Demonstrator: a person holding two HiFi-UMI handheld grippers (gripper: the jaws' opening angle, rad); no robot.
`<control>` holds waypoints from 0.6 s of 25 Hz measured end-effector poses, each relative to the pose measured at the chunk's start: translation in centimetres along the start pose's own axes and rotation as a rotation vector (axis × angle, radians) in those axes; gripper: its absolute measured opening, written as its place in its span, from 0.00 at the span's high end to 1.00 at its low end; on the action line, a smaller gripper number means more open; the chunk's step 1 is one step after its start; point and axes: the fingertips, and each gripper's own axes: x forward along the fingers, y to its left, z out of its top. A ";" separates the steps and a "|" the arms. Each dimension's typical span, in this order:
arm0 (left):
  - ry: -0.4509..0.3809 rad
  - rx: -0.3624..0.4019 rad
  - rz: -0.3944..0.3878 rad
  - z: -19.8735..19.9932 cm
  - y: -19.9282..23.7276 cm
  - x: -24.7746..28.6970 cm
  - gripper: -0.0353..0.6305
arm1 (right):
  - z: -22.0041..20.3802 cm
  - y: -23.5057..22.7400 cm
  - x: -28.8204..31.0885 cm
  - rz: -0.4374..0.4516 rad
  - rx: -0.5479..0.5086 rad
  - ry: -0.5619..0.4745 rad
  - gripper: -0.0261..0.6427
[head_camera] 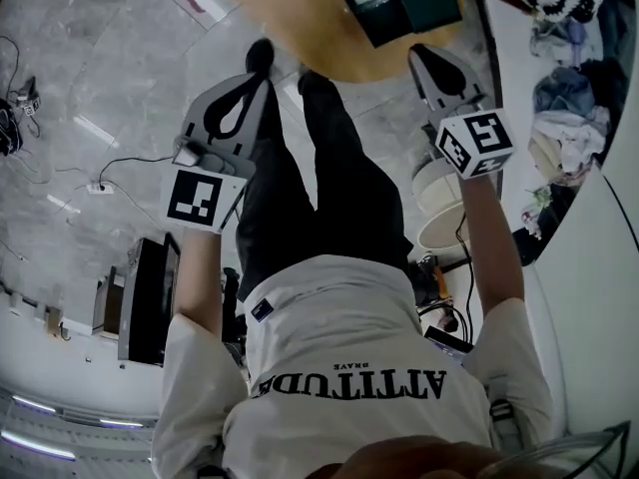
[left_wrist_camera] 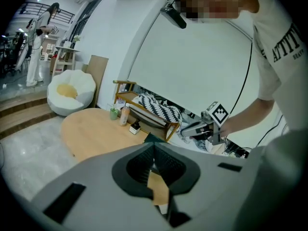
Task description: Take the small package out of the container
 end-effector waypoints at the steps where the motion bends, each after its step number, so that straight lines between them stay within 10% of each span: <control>1: 0.000 -0.008 0.003 -0.5 0.4 0.4 0.91 | -0.4 -0.5 0.8 -0.001 0.006 0.005 0.93; 15: 0.031 -0.069 0.002 -7.4 4.6 5.3 0.91 | -6.9 -6.0 12.5 -0.015 0.026 0.111 0.83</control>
